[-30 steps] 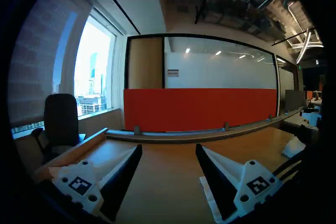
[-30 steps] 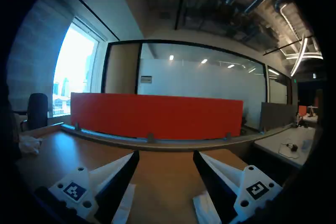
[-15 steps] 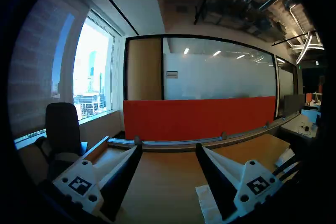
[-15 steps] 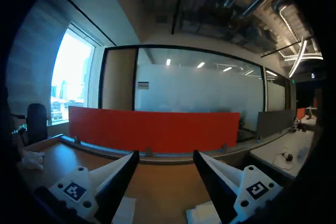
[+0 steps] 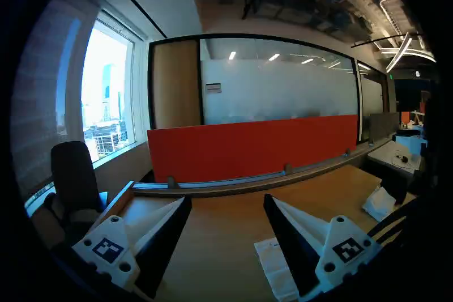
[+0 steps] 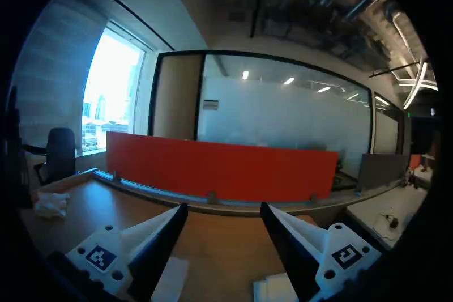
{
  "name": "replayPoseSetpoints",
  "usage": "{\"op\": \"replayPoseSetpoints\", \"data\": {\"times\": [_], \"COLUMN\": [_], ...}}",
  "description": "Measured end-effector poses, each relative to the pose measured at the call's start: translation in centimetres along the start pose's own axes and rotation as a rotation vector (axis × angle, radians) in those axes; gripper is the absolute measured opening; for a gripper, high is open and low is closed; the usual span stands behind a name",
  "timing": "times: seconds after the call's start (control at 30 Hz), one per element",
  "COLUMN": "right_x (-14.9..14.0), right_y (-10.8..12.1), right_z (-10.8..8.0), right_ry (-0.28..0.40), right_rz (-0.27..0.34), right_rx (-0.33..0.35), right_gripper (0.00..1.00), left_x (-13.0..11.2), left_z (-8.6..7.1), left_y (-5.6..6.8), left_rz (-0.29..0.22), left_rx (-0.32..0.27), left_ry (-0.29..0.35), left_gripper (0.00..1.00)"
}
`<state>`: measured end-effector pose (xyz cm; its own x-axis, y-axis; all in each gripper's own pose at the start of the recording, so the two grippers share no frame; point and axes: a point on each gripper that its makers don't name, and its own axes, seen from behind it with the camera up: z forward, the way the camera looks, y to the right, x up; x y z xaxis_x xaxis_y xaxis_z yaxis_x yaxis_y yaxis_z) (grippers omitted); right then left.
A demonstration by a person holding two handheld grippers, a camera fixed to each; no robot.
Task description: Fold towel
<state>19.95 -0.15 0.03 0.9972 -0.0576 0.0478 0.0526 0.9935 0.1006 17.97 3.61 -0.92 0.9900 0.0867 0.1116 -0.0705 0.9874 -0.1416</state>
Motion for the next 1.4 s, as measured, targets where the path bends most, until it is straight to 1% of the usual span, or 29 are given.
{"op": "replayPoseSetpoints", "data": {"times": [0.2,0.37,0.47,0.7,0.8,1.0,1.17,1.4], "right_x": [0.6,0.4,-0.2,-2.6,-3.2,-4.0,-5.5,-8.1], "right_y": [-2.2,-3.3,-4.2,-6.8,-7.4,-8.1,-8.2,-8.6], "right_z": [0.5,0.9,0.8,0.1,-0.1,-0.4,-0.6,-0.9], "right_ry": [-0.03,-0.055,-0.084,-0.184,-0.213,-0.243,-0.275,-0.315], "right_rz": [-0.059,-0.091,-0.107,-0.188,-0.205,-0.195,-0.183,-0.175], "right_rx": [0.096,0.152,0.194,0.343,0.379,0.417,0.427,0.435], "right_gripper": [1.0,1.0,1.0,1.0,1.0,1.0,1.0,1.0], "left_x": [-0.4,-0.8,-1.3,-3.4,-4.2,-5.3,-6.4,-8.9], "left_z": [0.4,0.7,0.8,0.8,0.8,0.7,0.7,0.6], "left_y": [1.6,2.3,2.9,4.5,5.0,5.6,6.1,7.1], "left_rz": [0.031,0.045,0.055,0.092,0.105,0.114,0.13,0.145], "left_rx": [-0.072,-0.103,-0.127,-0.211,-0.239,-0.272,-0.288,-0.313], "left_ry": [-0.043,-0.07,-0.09,-0.176,-0.204,-0.241,-0.262,-0.293], "left_gripper": [0.94,0.94,0.94,0.94,0.94,0.94,0.94,0.94]}}
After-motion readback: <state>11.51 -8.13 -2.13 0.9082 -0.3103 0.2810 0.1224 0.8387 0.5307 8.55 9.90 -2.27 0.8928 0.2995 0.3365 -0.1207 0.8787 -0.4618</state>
